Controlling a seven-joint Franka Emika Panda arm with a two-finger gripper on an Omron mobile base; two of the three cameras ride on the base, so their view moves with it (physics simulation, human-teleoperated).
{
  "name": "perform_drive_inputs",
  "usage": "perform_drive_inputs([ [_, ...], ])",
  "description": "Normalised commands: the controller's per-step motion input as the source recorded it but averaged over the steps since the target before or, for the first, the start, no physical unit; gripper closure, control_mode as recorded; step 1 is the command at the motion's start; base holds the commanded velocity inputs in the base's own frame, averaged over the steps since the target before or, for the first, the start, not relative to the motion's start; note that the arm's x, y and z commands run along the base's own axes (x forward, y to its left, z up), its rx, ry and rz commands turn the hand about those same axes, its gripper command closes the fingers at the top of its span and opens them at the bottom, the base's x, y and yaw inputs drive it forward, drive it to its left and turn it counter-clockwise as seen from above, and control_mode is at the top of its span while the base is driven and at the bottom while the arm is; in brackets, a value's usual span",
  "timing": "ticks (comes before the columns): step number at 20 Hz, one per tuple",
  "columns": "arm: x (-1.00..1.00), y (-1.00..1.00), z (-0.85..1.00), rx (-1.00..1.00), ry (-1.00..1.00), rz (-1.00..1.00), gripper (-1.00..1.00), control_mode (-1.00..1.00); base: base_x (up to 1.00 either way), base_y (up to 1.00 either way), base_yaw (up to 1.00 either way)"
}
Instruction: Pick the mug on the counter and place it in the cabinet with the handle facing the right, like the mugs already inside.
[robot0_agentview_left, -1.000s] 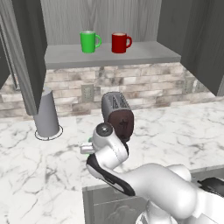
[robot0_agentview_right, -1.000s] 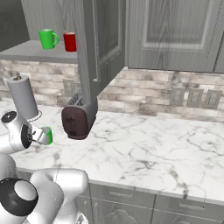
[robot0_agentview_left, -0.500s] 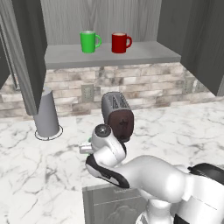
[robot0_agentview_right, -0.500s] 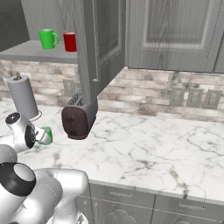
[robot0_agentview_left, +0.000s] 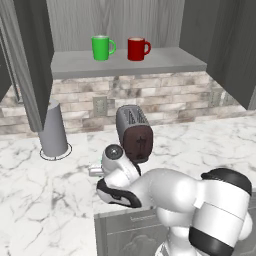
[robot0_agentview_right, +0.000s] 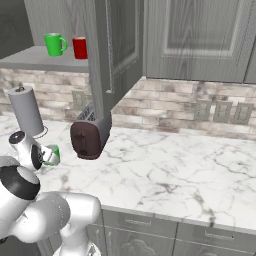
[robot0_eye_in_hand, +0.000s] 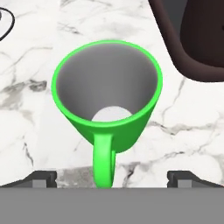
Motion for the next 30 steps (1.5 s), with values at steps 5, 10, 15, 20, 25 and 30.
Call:
perform_drive_inputs([
  [5, 0.20, 0.09, -0.13, 0.00, 0.00, 0.00, -1.00, -1.00, 0.00, 0.00, 0.00],
  [10, 0.18, 0.09, -0.14, 0.00, 0.00, 0.00, -1.00, -1.00, 0.00, 0.00, 0.00],
  [15, 0.16, 0.14, -0.19, 0.00, 0.00, 0.00, 1.00, -1.00, 0.00, 0.00, 0.00],
  [20, 0.03, 0.08, -0.11, -0.02, -0.02, 0.00, 1.00, -1.00, 0.00, 0.00, 0.00],
  [25, -0.09, 0.03, -0.01, -0.03, -0.04, 0.00, 1.00, -1.00, 0.00, 0.00, 0.00],
  [30, -0.16, 0.00, 0.00, -0.01, -0.05, 0.00, 1.00, -1.00, 0.00, 0.00, 0.00],
])
